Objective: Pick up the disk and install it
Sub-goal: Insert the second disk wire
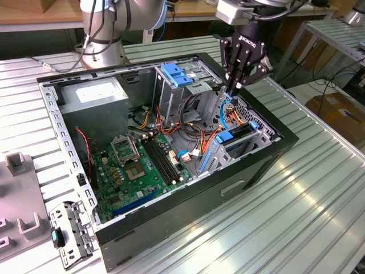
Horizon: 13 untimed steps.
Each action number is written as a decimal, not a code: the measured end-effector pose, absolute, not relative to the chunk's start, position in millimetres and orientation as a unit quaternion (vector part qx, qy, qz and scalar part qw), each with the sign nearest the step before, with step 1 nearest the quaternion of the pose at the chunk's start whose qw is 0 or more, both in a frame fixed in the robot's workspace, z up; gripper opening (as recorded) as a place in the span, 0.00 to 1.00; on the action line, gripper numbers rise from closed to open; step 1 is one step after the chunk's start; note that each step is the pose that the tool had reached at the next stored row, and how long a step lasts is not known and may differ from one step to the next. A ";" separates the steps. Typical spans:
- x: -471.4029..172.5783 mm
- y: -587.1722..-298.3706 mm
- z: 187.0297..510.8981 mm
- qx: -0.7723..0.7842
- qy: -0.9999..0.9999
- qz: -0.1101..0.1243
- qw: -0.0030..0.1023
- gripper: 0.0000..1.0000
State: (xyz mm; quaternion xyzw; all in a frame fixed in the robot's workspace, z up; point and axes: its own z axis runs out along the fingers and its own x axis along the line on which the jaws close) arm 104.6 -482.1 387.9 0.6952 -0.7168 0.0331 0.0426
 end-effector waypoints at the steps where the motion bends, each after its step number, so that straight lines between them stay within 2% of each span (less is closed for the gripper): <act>1: 104.8 -481.1 387.9 0.695 -0.716 0.040 0.049 0.24; 3: 105.2 -478.4 387.7 0.694 -0.715 0.054 0.063 0.24; 4: 105.5 -476.3 387.7 0.692 -0.714 0.067 0.075 0.25; 5: 105.7 -474.2 387.5 0.692 -0.714 0.075 0.083 0.31; 6: 105.8 -471.9 387.3 0.691 -0.713 0.080 0.088 0.31; 8: 106.4 -466.7 384.8 0.690 -0.712 0.086 0.094 0.31; 13: 107.1 -465.6 373.7 0.690 -0.712 0.087 0.095 0.31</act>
